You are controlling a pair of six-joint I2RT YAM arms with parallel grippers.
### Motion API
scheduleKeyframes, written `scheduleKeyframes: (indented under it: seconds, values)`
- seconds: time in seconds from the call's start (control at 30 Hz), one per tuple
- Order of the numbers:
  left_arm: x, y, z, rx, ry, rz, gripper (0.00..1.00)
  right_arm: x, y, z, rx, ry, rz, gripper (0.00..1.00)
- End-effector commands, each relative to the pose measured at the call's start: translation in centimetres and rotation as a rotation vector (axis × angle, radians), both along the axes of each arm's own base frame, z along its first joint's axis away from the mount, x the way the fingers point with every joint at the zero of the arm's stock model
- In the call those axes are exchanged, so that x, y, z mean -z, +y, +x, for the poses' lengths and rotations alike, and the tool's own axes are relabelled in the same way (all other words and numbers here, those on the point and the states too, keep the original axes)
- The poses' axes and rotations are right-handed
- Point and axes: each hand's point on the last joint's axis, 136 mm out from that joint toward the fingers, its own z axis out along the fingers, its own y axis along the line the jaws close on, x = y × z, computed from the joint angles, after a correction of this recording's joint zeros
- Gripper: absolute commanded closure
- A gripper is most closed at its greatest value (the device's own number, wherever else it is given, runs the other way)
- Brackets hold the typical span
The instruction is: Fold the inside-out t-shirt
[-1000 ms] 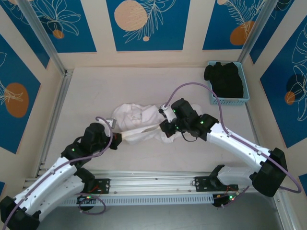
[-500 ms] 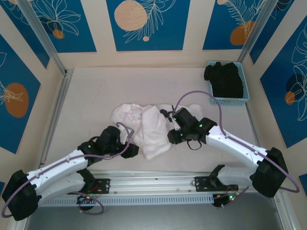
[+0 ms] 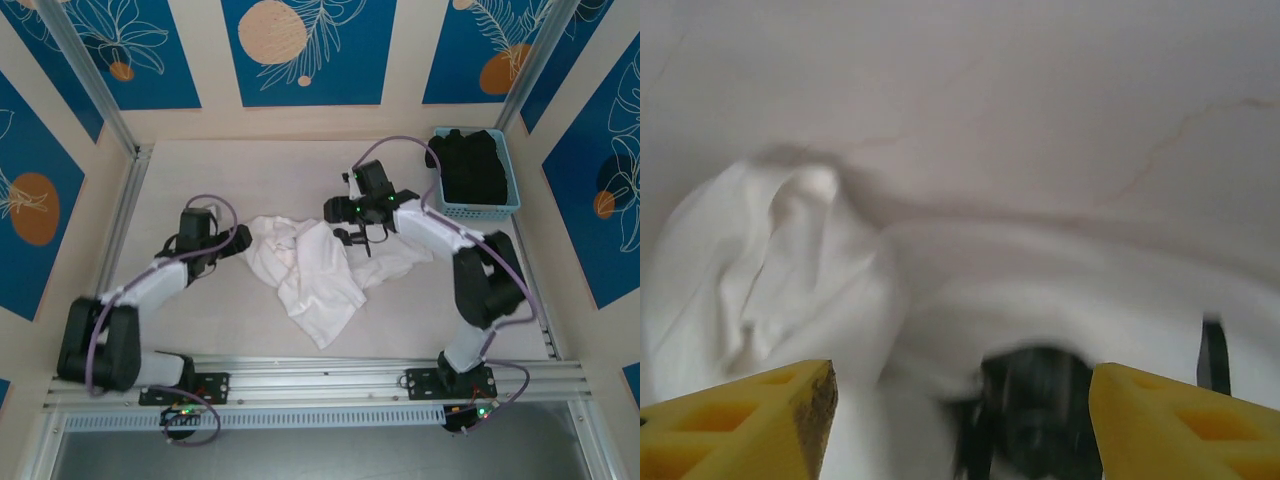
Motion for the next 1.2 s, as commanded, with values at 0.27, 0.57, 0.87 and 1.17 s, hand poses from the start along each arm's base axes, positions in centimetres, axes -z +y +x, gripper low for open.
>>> scheduleKeyframes:
  seconds: [0.27, 0.57, 0.87, 1.17]
  values:
    - [4.0, -5.4, 4.1, 0.144, 0.079, -0.12, 0.39, 8.2, 6.1, 1.7, -0.137, 0.215, -0.057, 0.26]
    - [2.1, -5.9, 5.1, 0.168, 0.002, -0.167, 1.0, 6.5, 7.1, 2.9, -0.17, 0.157, -0.01, 0.92]
    - [-18.5, -6.2, 6.6, 0.216, -0.519, -0.25, 1.0, -15.0, 3.3, 4.9, -0.174, -0.356, 0.116, 1.0]
    - [-28.9, -7.1, -1.9, 0.357, -0.788, -0.365, 0.73, -21.3, -2.0, -5.5, -0.154, -0.578, 0.145, 0.96]
